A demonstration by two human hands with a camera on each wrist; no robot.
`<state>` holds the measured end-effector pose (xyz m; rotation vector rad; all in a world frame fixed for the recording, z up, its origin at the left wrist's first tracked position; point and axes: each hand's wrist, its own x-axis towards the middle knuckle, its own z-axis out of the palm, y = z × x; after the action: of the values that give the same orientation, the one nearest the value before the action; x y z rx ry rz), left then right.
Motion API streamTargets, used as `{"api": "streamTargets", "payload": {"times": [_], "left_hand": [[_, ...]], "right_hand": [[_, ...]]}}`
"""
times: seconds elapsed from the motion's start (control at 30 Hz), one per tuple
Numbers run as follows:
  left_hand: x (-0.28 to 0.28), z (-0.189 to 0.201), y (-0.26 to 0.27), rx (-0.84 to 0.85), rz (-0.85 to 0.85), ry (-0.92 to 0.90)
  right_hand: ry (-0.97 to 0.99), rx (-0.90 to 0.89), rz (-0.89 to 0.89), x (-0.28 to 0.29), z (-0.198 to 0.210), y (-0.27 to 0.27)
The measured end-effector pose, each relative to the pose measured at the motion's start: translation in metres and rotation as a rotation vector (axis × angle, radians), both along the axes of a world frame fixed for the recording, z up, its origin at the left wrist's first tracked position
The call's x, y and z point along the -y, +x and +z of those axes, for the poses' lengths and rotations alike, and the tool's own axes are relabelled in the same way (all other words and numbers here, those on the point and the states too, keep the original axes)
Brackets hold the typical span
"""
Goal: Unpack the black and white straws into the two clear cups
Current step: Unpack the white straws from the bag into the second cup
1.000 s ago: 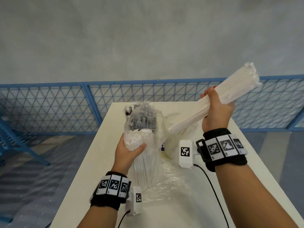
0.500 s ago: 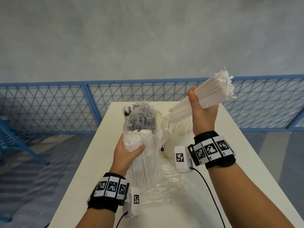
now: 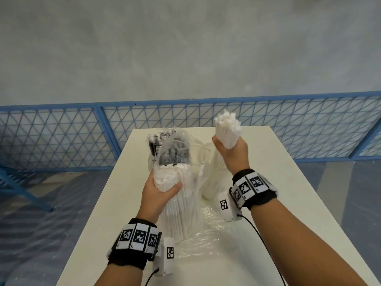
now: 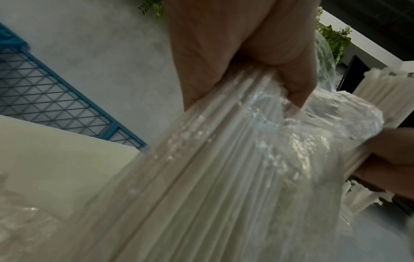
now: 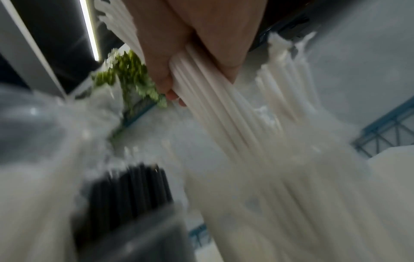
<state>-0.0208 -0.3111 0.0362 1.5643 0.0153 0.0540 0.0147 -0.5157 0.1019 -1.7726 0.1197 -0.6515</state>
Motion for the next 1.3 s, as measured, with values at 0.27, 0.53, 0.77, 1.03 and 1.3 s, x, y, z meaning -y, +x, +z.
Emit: {"api": "streamTargets", "payload": {"times": [0.27, 0.53, 0.77, 1.03, 1.3], "left_hand": [[-0.005, 0.0, -0.002, -0.003, -0.017, -0.042], [-0.003, 0.0, 0.0, 0.003, -0.014, -0.036], [-0.003, 0.0, 0.001, -0.01, -0.007, -0.038], [-0.004, 0.001, 0.001, 0.004, -0.008, -0.042], [-0.004, -0.001, 0.002, -0.013, -0.001, -0.044]], "right_hand": [[0.025, -0.06, 0.103, -0.004, -0.019, 0.008], [0.096, -0.161, 0.098, 0.007, -0.034, 0.011], [0.103, -0.036, -0.035, 0.0, -0.025, 0.009], [0.016, -0.302, 0.141, 0.011, -0.02, 0.011], [-0.119, -0.305, 0.289, 0.005, -0.034, 0.008]]}}
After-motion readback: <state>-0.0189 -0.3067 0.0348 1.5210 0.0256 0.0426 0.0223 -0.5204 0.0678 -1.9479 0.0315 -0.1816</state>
